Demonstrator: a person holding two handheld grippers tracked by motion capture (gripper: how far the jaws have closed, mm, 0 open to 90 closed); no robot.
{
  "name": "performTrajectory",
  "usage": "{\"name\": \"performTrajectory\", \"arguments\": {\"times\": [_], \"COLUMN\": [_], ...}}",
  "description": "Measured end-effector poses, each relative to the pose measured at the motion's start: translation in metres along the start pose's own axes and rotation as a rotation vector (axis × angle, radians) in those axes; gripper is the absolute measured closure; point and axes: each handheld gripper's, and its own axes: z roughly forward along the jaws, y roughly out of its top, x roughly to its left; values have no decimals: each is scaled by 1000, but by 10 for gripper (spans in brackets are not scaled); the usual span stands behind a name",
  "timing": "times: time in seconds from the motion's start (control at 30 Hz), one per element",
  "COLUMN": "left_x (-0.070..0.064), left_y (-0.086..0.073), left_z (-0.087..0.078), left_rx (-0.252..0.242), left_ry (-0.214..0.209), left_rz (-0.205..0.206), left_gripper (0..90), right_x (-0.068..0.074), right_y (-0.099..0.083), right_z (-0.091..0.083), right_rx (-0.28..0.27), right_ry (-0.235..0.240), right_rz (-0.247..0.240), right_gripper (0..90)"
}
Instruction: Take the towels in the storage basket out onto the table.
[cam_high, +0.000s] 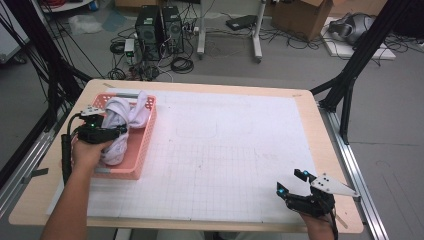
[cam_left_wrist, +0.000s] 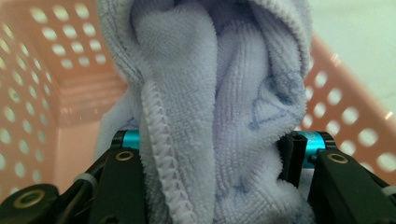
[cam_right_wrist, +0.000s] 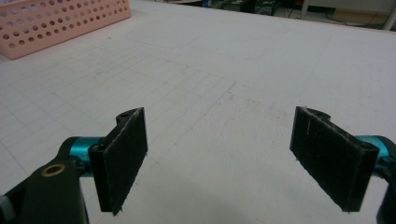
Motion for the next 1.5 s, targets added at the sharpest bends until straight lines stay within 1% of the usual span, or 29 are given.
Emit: {"name": "performTrajectory", "arguments": {"times": [0.03, 0.07, 0.1, 0.17, 0.2, 0.23, 0.37, 0.4, 0.43, 0.47, 0.5, 0.6, 0.7, 0.73, 0.77, 0.87, 0.97, 1.07, 1.1, 1.13, 1.23, 1.27, 1.3, 1.33, 1.37, 1.4, 1.43, 1.47, 1.5], "left_x": [0, 1, 1, 1, 1, 1, -1, -3, -3, -4, -4, -8, -10, -13, -13, -21, -25, -38, -38, -46, -54, -62, -62, -72, -72, -81, -81, -91, -91], "left_y": [1, 2, 2, 3, 4, 4, 6, 7, 7, 7, 7, 9, 10, 12, 12, 17, 20, 25, 25, 28, 30, 33, 33, 36, 36, 39, 39, 41, 41], "left_z": [-2, -8, -8, -14, -20, -20, -31, -35, -35, -39, -39, -44, -45, -48, -48, -52, -54, -56, -56, -55, -55, -54, -54, -53, -53, -50, -50, -47, -47], "left_rx": [-22, -79, -79, -127, -188, -188, -299, -340, -340, -378, -378, -438, -465, -494, -494, -543, -562, -585, -585, -598, -601, -606, -606, -607, -607, -605, -605, -605, -605], "left_ry": [-1, -12, -12, -20, -30, -30, -56, -73, -73, -85, -85, -123, -146, -163, -163, -207, -233, -281, -281, -310, -338, -367, -367, -391, -391, -414, -414, -434, -434], "left_rz": [-4, -13, -13, -17, -20, -20, 16, 26, 26, 38, 38, 54, 59, 67, 67, 71, 76, 97, 97, 105, 127, 143, 143, 154, 154, 164, 164, 178, 178], "left_gripper": [517, 518, 518, 518, 518, 519, 518, 518, 518, 517, 517, 517, 516, 516, 516, 517, 518, 518, 518, 518, 518, 517, 517, 516, 515, 514, 514, 513, 514], "right_x": [0, 0, 0, 0, -1, -1, -1, 0, 0, 0, 0, 0, 0, 0, 0, 0, 0, 0, 0, 1, 1, 1, 1, 1, 1, 1, 1, 1, 1], "right_y": [0, 0, 0, 0, 0, 0, 0, 0, 0, 0, 0, 0, 0, 0, 0, 0, 0, 1, 1, 1, 1, 1, 1, 1, 1, 1, 1, 1, 1], "right_z": [0, 0, 0, 0, 0, 0, 0, 0, 0, 0, 0, 0, 0, 0, 0, 0, 0, 0, 0, 0, -1, -1, -1, 0, 0, 0, 0, 0, 0], "right_rx": [1, -1, -1, -2, -1, -1, -1, -1, -1, 0, 0, -3, -3, -8, -8, -4, -2, -8, -8, -10, -13, -13, -13, -14, -14, -12, -12, -11, -11], "right_ry": [0, 0, 0, -1, -2, -2, -3, -2, -2, -3, -3, -2, -3, -5, -5, -4, -4, -3, -3, -2, -1, -1, -1, -1, -1, 2, 2, 1, 1], "right_rz": [0, -1, -1, -3, -2, -2, 0, 0, 0, 3, 3, 0, -1, -3, -3, 0, -1, -1, -1, -2, -3, -3, -3, -3, -3, -3, -3, -4, -4], "right_gripper": [178, 178, 178, 178, 178, 178, 178, 178, 178, 178, 178, 178, 178, 178, 178, 178, 178, 178, 178, 178, 178, 178, 178, 178, 178, 178, 178, 178, 178]}}
